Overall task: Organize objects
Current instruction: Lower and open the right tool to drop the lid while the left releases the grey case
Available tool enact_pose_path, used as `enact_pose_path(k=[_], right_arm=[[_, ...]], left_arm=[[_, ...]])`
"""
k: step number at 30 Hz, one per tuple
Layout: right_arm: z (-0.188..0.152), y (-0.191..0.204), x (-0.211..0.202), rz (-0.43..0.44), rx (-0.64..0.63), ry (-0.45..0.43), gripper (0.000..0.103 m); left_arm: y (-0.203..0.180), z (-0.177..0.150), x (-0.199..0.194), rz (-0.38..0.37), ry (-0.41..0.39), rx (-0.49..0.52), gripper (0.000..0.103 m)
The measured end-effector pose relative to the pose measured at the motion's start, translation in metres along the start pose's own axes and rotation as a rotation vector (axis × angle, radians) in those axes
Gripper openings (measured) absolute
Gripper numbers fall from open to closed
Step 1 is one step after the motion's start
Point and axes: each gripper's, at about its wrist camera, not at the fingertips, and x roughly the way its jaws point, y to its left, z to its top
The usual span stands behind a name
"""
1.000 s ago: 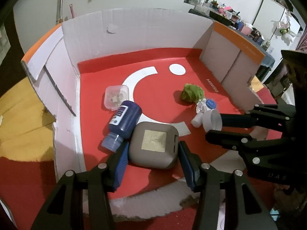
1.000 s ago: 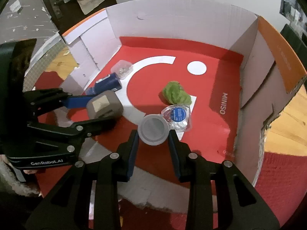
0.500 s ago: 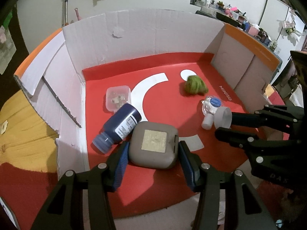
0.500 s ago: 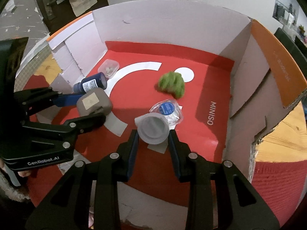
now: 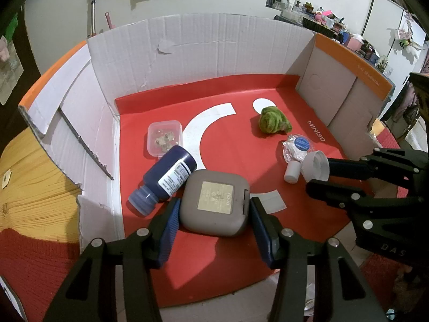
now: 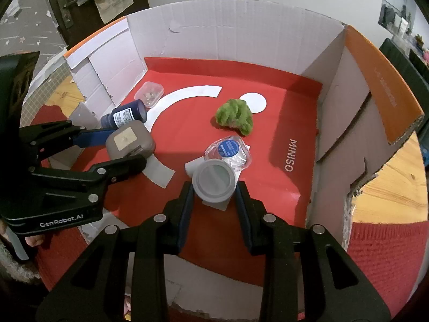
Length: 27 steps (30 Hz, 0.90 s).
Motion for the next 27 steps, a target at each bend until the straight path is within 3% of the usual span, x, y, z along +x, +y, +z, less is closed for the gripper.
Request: enact_pose_path(k=[27], right_arm=[[-0.005, 0.001, -0.008, -0.004, -0.007, -0.003, 0.031]], left_arm=[[-0.010, -0.005, -0.014, 0.030, -0.034, 0.025, 0.053]])
